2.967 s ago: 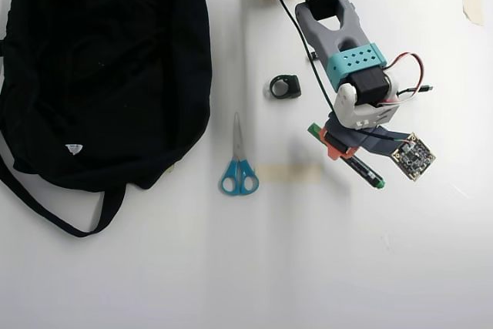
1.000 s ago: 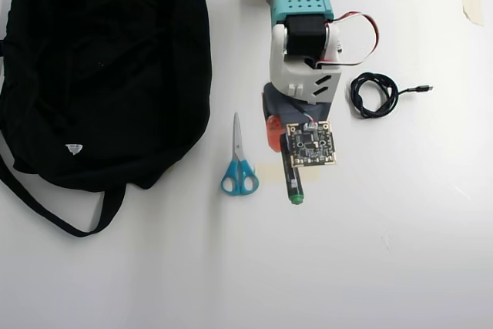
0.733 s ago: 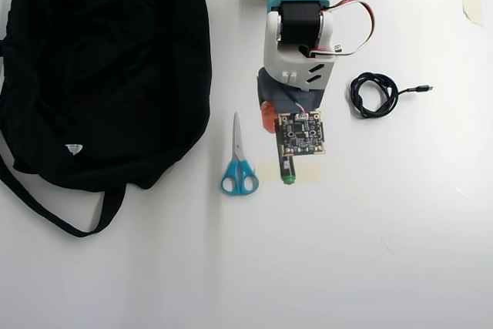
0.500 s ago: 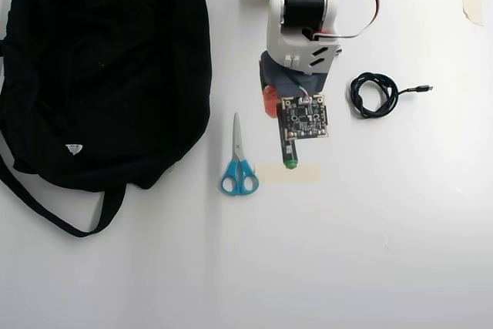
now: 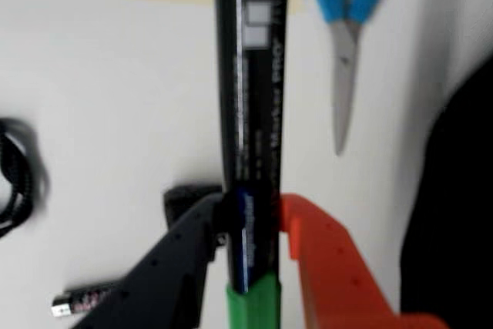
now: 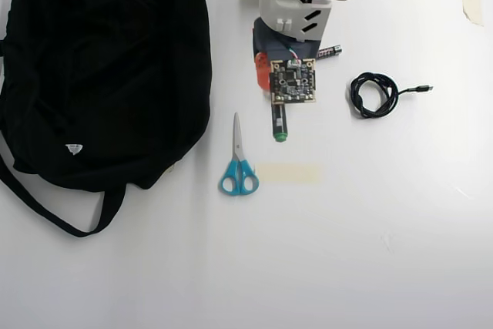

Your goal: Put the green marker into the black bag

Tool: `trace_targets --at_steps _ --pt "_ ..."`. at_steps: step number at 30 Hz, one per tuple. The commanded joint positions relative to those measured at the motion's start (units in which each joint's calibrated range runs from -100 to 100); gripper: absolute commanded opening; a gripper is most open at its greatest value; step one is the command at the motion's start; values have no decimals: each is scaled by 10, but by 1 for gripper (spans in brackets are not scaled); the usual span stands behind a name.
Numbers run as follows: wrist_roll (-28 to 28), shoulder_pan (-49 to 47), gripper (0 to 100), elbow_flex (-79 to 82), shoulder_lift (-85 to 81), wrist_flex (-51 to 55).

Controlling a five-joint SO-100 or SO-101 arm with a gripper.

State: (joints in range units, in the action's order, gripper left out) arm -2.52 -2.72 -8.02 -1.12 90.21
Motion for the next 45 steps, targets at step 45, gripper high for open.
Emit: trace_targets --at_steps 45 --pt "-15 534 2 238 55 -492"
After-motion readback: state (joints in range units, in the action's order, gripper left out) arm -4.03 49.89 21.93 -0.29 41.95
